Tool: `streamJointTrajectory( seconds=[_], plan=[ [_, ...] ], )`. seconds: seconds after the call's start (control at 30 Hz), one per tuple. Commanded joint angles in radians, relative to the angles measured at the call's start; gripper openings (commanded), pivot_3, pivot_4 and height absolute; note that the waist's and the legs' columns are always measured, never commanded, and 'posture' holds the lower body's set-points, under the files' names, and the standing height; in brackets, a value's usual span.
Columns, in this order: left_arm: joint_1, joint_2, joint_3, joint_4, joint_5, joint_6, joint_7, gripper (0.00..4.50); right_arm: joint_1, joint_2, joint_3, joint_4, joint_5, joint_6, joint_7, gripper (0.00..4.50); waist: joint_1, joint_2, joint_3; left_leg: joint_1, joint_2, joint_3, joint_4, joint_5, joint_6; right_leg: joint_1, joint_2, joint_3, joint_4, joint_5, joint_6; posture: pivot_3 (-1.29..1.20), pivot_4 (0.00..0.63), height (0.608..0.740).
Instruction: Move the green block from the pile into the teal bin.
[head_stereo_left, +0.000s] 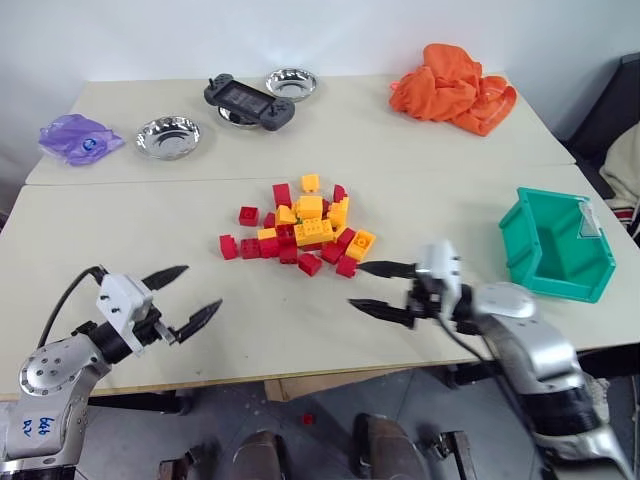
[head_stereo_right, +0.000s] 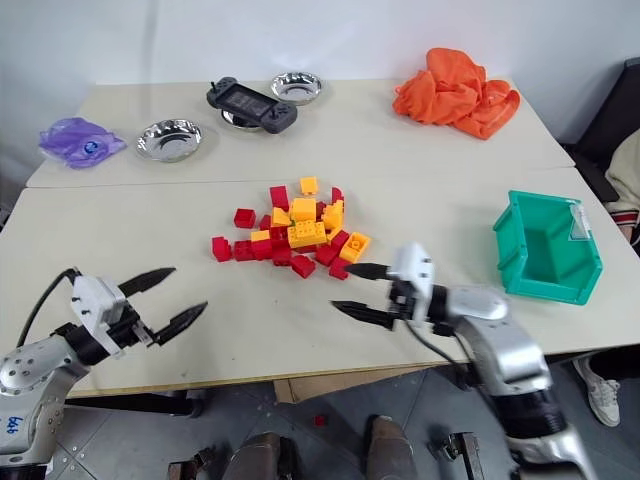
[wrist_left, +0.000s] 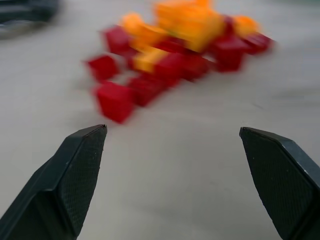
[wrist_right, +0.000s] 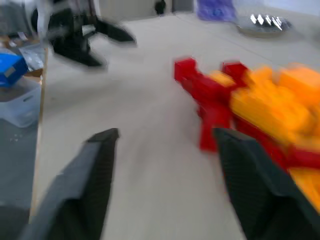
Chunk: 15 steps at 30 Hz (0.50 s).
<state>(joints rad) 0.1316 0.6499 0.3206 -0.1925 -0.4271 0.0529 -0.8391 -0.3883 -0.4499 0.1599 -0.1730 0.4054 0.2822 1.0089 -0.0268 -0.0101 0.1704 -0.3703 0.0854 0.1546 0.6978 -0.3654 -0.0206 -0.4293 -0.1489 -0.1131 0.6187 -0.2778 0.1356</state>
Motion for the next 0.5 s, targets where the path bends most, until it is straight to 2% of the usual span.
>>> streamJointTrajectory(
  seconds=[0.03,0.2,0.3,0.5],
  plan=[
    [0.006,0.033,-0.004,0.006,0.009,-0.041,-0.062,4.50,-0.124,0.084,0.073,0.104,-0.100,0.015,-0.095,1.89,-0.002,0.000,0.000,0.000,0.000,0.000,0.000,0.000,0.000,0.000,0.000,0.000,0.000,0.000,0.000,0.00,0.150,0.740],
    [-0.027,0.014,-0.013,0.033,0.020,-0.057,-0.047,4.50,-0.287,0.227,0.149,0.328,-0.247,-0.034,-0.216,0.12,-0.003,0.001,0.000,0.000,0.000,0.000,0.000,0.000,0.000,-0.001,0.000,0.000,0.002,-0.001,-0.001,0.00,0.150,0.740],
    [-0.035,-0.006,-0.038,0.038,0.034,-0.074,-0.033,4.50,-0.397,0.324,0.176,0.525,-0.322,-0.049,-0.295,0.05,-0.010,0.001,0.000,0.000,0.000,0.001,0.000,0.000,-0.001,-0.002,0.000,-0.002,0.002,-0.001,-0.001,0.00,0.150,0.740],
    [-0.069,-0.023,-0.046,0.053,0.043,-0.085,-0.014,4.50,-0.565,0.399,0.137,0.787,-0.389,-0.148,-0.386,0.05,-0.030,0.001,0.001,0.000,0.001,0.001,-0.001,0.000,-0.001,-0.002,0.000,-0.002,0.003,-0.001,-0.001,0.00,0.150,0.740]
  ],
)
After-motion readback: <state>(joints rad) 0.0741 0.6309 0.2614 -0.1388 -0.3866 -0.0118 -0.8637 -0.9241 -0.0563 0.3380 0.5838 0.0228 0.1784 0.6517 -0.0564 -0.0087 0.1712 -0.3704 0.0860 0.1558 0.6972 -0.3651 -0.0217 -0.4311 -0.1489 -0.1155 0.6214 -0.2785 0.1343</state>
